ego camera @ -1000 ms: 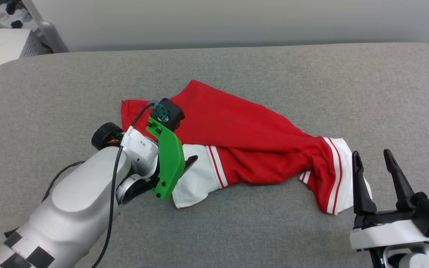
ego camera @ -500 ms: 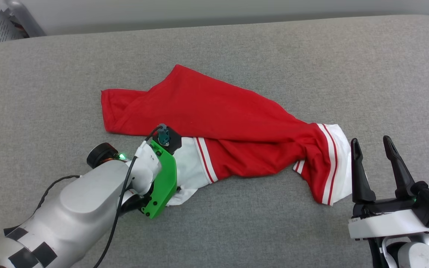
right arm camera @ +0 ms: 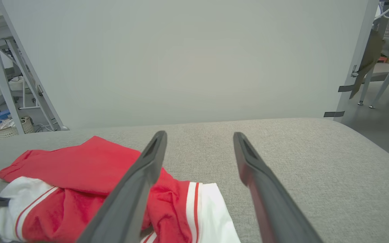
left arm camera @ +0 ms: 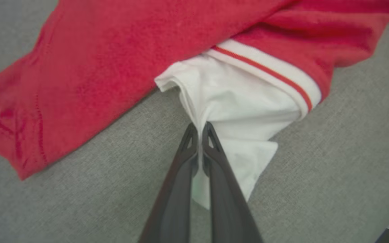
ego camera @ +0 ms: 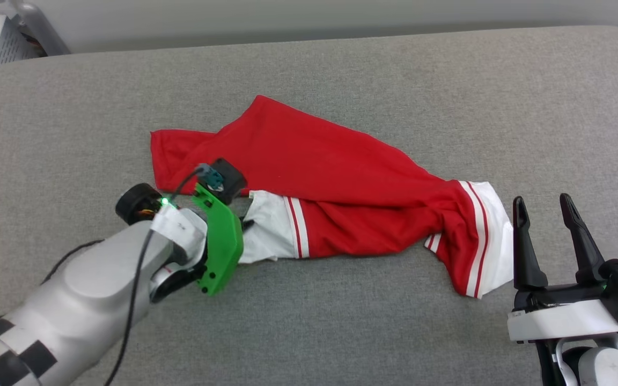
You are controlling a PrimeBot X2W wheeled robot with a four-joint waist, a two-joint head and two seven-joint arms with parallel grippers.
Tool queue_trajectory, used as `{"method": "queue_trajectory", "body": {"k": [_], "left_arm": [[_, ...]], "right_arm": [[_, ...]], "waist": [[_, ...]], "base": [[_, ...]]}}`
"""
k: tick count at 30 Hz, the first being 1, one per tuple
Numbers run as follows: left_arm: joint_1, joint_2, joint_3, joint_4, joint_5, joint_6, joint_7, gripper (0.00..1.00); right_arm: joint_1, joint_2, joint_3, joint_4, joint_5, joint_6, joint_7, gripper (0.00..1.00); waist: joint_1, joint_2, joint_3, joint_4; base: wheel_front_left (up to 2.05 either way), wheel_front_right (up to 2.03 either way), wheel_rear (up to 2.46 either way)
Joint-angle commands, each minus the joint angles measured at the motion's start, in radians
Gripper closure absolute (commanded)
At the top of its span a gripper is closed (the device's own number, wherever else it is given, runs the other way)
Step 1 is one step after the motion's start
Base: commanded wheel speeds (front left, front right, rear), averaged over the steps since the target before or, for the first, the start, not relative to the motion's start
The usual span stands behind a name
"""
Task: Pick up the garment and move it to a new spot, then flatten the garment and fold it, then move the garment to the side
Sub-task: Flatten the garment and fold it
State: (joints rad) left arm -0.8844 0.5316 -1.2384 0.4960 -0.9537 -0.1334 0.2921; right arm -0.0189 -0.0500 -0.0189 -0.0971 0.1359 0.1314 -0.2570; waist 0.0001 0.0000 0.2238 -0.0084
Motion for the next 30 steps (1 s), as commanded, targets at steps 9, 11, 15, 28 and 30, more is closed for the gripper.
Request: {"method": "queue_trajectory", "body": {"k": [9, 11, 15, 28, 30], "left_arm": [[0.059, 0.226, 0.066, -0.213, -0.059, 0.051, -0.105, 1.00], [0.092, 0.267, 0.072, -0.251, -0.084, 0.073, -0.101, 1.00], [0.160, 0.322, 0.074, -0.281, -0.135, 0.113, -0.085, 1.00], [0.284, 0.305, 0.069, -0.046, -0.231, 0.153, -0.100, 1.00], [0.286, 0.282, 0.068, -0.015, -0.224, 0.151, -0.120, 0.00]], "right_arm": [[0.039, 0.000, -0.006, 0.001, 0.004, -0.001, -0.005, 0.00], [0.044, 0.000, -0.009, 0.002, 0.003, -0.001, -0.005, 0.00], [0.038, 0.000, -0.004, 0.004, -0.003, -0.001, -0.005, 0.00], [0.040, 0.000, 0.000, 0.008, -0.018, -0.001, -0.005, 0.00], [0.044, 0.000, -0.002, 0.011, -0.019, -0.001, -0.005, 0.00]], "waist": [[-0.0001, 0.0000, -0.052, 0.062], [-0.0001, 0.0000, -0.056, 0.075], [-0.0001, 0.0000, -0.058, 0.086], [-0.0001, 0.0000, -0.045, 0.061], [-0.0001, 0.0000, -0.052, 0.062]], "base": [[0.00, 0.00, 0.00], [0.00, 0.00, 0.00], [0.00, 0.00, 0.00], [0.00, 0.00, 0.00], [0.00, 0.00, 0.00]]}}
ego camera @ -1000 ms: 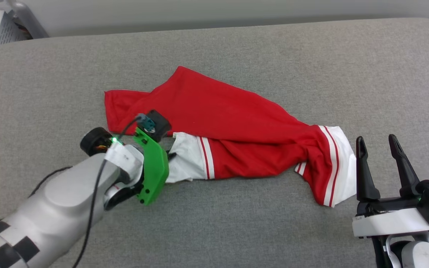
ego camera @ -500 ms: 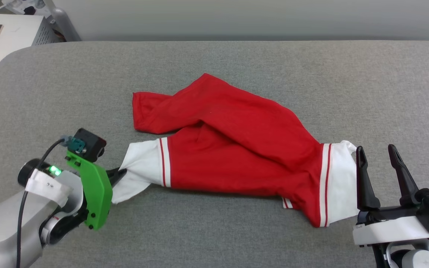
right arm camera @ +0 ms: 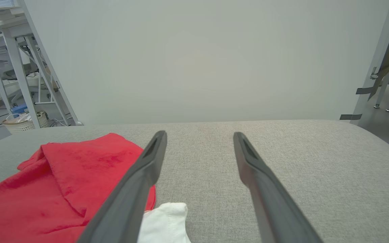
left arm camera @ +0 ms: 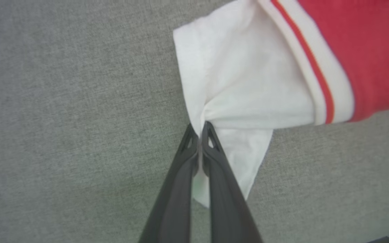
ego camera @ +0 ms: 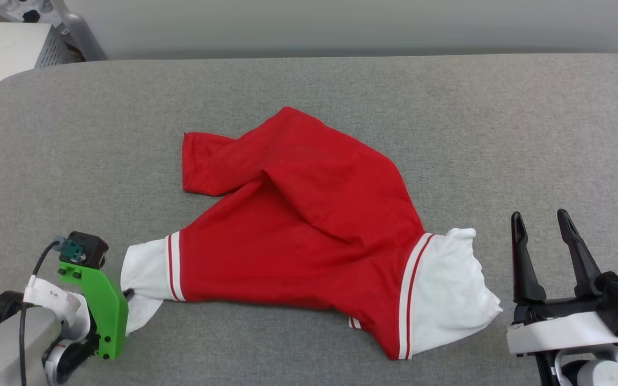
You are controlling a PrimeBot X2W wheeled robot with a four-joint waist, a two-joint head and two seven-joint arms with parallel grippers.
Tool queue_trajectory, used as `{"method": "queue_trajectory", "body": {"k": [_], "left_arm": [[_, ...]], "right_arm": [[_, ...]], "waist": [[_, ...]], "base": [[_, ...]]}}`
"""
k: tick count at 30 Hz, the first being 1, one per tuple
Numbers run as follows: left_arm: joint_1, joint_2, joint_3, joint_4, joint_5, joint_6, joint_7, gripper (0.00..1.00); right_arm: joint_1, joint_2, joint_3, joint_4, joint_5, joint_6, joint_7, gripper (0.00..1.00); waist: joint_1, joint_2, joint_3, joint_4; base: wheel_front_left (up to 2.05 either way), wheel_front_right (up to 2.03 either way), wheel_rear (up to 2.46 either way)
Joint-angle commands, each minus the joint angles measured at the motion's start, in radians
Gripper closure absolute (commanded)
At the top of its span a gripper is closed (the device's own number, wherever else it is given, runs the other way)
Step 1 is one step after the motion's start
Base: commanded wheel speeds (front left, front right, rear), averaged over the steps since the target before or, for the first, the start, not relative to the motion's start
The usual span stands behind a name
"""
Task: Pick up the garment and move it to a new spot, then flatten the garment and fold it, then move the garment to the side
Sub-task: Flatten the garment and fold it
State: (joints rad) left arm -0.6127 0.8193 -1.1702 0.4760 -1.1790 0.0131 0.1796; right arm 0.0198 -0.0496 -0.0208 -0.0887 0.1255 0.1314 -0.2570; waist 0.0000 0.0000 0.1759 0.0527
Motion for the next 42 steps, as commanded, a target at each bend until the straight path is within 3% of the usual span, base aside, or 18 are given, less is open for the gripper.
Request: {"method": "queue_trajectory", "body": {"k": [1, 5, 11, 14, 16, 20, 25, 29, 32, 36, 42], "left_arm": [[0.014, -0.017, 0.004, 0.017, 0.003, 0.008, -0.026, 0.00], [0.002, -0.051, 0.005, 0.054, 0.063, 0.030, -0.130, 0.00], [0.024, -0.096, 0.079, 0.044, 0.095, 0.126, -0.380, 0.00], [0.047, -0.107, 0.127, 0.016, 0.123, 0.184, -0.431, 0.00], [0.068, -0.116, 0.183, -0.021, 0.156, 0.227, -0.439, 0.00], [0.170, -0.159, 0.406, -0.194, 0.347, 0.357, -0.441, 0.00], [0.341, -0.251, 0.606, -0.356, 0.582, 0.425, -0.441, 0.00], [0.423, -0.325, 0.709, -0.424, 0.734, 0.428, -0.441, 0.00], [0.470, -0.386, 0.760, -0.464, 0.812, 0.426, -0.441, 0.00], [0.500, -0.464, 0.826, -0.497, 0.884, 0.397, -0.441, 0.00], [0.511, -0.560, 0.896, -0.519, 0.974, 0.334, -0.441, 0.00]], "right_arm": [[0.008, -0.001, -0.001, 0.004, -0.008, -0.001, -0.005, 0.00], [0.015, -0.001, -0.005, 0.005, -0.014, -0.001, -0.005, 0.00], [0.021, -0.001, -0.027, -0.013, -0.048, -0.001, -0.005, 0.00], [0.007, -0.012, -0.040, -0.027, -0.060, -0.001, -0.005, 0.00], [-0.012, -0.026, -0.042, -0.035, -0.056, -0.001, -0.005, 0.00], [-0.081, -0.081, -0.047, -0.061, -0.037, -0.001, -0.005, 0.00], [-0.202, -0.174, -0.019, -0.061, 0.003, -0.001, -0.005, 0.00], [-0.308, -0.283, 0.088, 0.023, 0.047, -0.001, -0.001, 0.00], [-0.402, -0.357, 0.193, 0.076, 0.118, -0.001, 0.073, 0.00], [-0.540, -0.471, 0.366, 0.123, 0.229, -0.001, 0.258, 0.00], [-0.706, -0.623, 0.638, 0.166, 0.446, -0.001, 0.621, 0.00]], "waist": [[0.0000, 0.0000, -0.009, 0.003], [0.0000, 0.0000, -0.037, 0.013], [0.0000, 0.0000, -0.085, 0.043], [0.0000, 0.0000, -0.098, 0.058], [0.0000, 0.0000, -0.101, 0.065], [0.0000, 0.0000, -0.096, 0.083], [0.0000, 0.0000, -0.077, 0.106], [0.0000, 0.0000, -0.055, 0.127], [0.0000, 0.0000, -0.034, 0.145], [0.0000, 0.0000, 0.004, 0.174], [0.0000, 0.0000, 0.061, 0.215]], "base": [[0.00, 0.00, 0.00], [0.00, 0.00, 0.00], [0.00, 0.00, 0.00], [0.00, 0.00, 0.00], [0.00, 0.00, 0.00], [0.00, 0.00, 0.00], [0.00, 0.00, 0.00], [0.00, 0.00, 0.00], [0.00, 0.00, 0.00], [0.00, 0.00, 0.00], [0.00, 0.00, 0.00]]}}
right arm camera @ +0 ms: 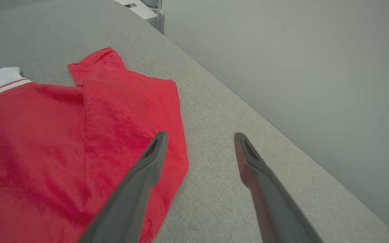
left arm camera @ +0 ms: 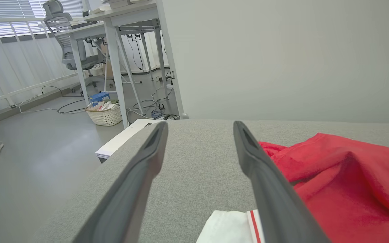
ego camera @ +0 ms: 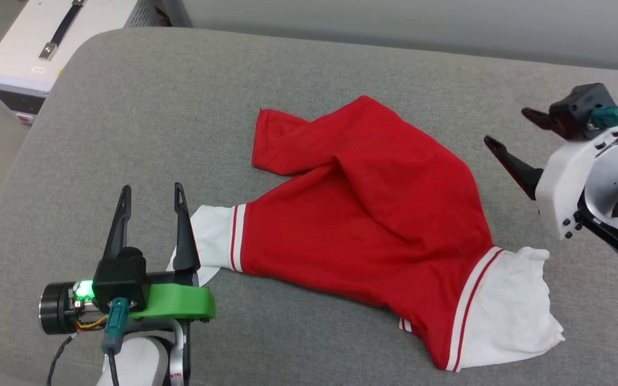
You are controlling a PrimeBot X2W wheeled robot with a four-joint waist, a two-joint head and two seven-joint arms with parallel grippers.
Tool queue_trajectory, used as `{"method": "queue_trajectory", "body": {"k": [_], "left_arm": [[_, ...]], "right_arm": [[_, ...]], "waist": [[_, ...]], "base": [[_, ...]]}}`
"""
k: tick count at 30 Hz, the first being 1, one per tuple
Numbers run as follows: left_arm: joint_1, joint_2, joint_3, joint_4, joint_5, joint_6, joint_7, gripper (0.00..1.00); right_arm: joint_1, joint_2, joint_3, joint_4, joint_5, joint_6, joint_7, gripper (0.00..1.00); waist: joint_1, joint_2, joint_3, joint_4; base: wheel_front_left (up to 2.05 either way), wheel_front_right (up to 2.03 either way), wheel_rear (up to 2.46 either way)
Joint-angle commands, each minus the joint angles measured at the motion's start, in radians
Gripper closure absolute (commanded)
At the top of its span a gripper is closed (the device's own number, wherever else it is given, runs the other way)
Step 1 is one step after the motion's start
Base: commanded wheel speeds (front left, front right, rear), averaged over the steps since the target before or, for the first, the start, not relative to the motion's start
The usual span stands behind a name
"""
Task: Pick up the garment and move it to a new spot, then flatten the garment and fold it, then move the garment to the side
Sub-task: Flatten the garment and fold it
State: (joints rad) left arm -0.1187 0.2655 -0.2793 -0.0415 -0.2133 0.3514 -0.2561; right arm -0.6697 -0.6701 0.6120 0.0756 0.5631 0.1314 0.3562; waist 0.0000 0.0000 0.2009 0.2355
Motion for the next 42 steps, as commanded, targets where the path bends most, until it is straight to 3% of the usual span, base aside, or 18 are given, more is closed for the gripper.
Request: {"method": "queue_trajectory", "body": {"k": [1, 5, 11, 22, 23, 31, 37, 42], "left_arm": [[0.016, -0.023, 0.018, -0.003, 0.022, -0.013, -0.006, 0.00], [0.014, -0.074, 0.053, -0.006, 0.062, -0.052, -0.006, 0.00], [-0.006, -0.154, 0.095, -0.015, 0.112, -0.122, -0.006, 0.00], [-0.027, -0.200, 0.119, -0.001, 0.145, -0.160, -0.006, 0.00], [-0.025, -0.201, 0.121, 0.000, 0.147, -0.162, -0.006, 0.00], [-0.009, -0.208, 0.138, 0.011, 0.165, -0.173, -0.006, 0.00], [0.005, -0.209, 0.153, 0.003, 0.180, -0.177, -0.006, 0.00], [0.002, -0.210, 0.151, -0.004, 0.188, -0.179, -0.006, 0.00]], "right_arm": [[-0.042, -0.023, 0.046, 0.008, 0.041, -0.001, 0.070, 0.00], [-0.116, -0.064, 0.166, 0.031, 0.155, -0.001, 0.271, 0.00], [-0.205, -0.056, 0.296, 0.138, 0.249, -0.001, 0.473, 0.00], [-0.220, -0.032, 0.449, 0.250, 0.294, -0.001, 0.444, 0.00], [-0.225, -0.033, 0.456, 0.249, 0.298, -0.001, 0.429, 0.98], [-0.282, -0.046, 0.432, 0.213, 0.347, -0.001, 0.242, 1.00], [-0.331, -0.065, 0.340, 0.179, 0.381, -0.001, 0.116, 1.00], [-0.367, -0.080, 0.243, 0.222, 0.401, -0.001, 0.069, 1.00]], "waist": [[0.0000, 0.0000, 0.044, 0.039], [0.0000, 0.0000, 0.074, 0.060], [0.0000, 0.0000, 0.143, 0.099], [0.0000, 0.0000, 0.185, 0.128], [0.0000, 0.0000, 0.182, 0.127], [0.0000, 0.0000, 0.141, 0.099], [0.0000, 0.0000, 0.124, 0.066], [0.0000, 0.0000, 0.137, 0.053]], "base": [[0.00, 0.00, 0.00], [0.00, 0.00, 0.00], [0.00, 0.00, 0.00], [0.00, 0.00, 0.00], [0.00, 0.00, 0.00], [0.00, 0.00, 0.00], [0.00, 0.00, 0.00], [0.00, 0.00, 0.00]]}}
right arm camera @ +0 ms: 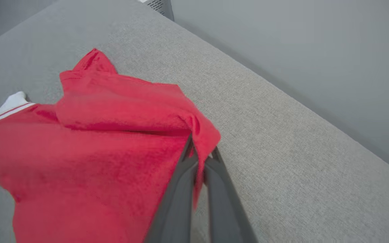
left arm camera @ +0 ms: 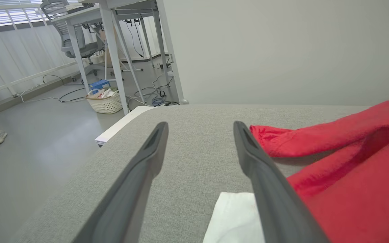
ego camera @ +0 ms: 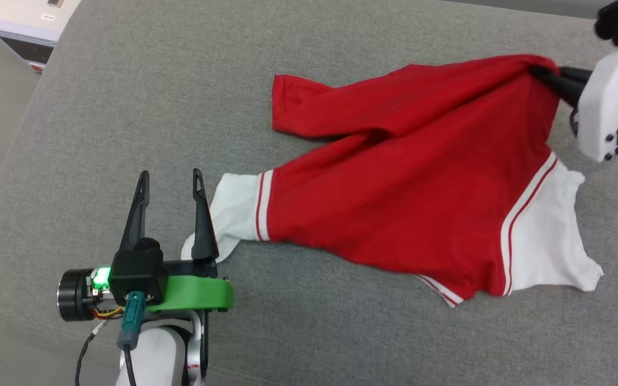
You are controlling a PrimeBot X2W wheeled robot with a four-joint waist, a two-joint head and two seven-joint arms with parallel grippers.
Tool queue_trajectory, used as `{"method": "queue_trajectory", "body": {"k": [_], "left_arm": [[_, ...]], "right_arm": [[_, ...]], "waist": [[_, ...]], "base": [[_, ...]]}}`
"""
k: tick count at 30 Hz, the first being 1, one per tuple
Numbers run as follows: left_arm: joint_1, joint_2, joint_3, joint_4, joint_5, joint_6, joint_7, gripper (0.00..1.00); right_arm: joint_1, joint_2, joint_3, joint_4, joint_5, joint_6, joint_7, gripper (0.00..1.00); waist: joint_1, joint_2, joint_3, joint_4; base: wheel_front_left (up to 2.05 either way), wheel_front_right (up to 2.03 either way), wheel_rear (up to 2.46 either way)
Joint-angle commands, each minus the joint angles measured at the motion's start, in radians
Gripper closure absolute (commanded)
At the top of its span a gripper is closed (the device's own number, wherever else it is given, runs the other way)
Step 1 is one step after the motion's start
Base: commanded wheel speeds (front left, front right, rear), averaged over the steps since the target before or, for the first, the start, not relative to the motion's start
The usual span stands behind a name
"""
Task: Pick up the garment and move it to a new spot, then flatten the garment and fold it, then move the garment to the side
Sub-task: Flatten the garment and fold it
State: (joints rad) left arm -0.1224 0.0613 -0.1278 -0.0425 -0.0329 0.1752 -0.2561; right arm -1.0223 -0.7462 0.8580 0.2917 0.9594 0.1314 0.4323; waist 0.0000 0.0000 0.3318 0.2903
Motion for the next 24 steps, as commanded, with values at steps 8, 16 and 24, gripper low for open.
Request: {"method": "queue_trajectory", "body": {"k": [8, 16, 24], "left_arm": [[-0.019, -0.009, -0.030, -0.005, 0.007, 0.000, -0.006, 0.00], [-0.041, -0.010, -0.053, -0.004, 0.001, 0.014, -0.006, 0.00], [-0.043, -0.011, -0.058, 0.000, -0.001, 0.026, -0.006, 0.00]], "right_arm": [[-0.081, -0.028, -0.102, 0.186, -0.047, -0.001, -0.021, 1.00], [-0.103, -0.029, -0.196, 0.457, -0.105, -0.001, -0.057, 1.00], [-0.063, 0.002, -0.228, 0.618, -0.139, -0.001, -0.105, 1.00]], "waist": [[0.0000, 0.0000, 0.068, 0.016], [0.0000, 0.0000, 0.107, 0.039], [0.0000, 0.0000, 0.106, 0.036]], "base": [[0.00, 0.00, 0.00], [0.00, 0.00, 0.00], [0.00, 0.00, 0.00]]}}
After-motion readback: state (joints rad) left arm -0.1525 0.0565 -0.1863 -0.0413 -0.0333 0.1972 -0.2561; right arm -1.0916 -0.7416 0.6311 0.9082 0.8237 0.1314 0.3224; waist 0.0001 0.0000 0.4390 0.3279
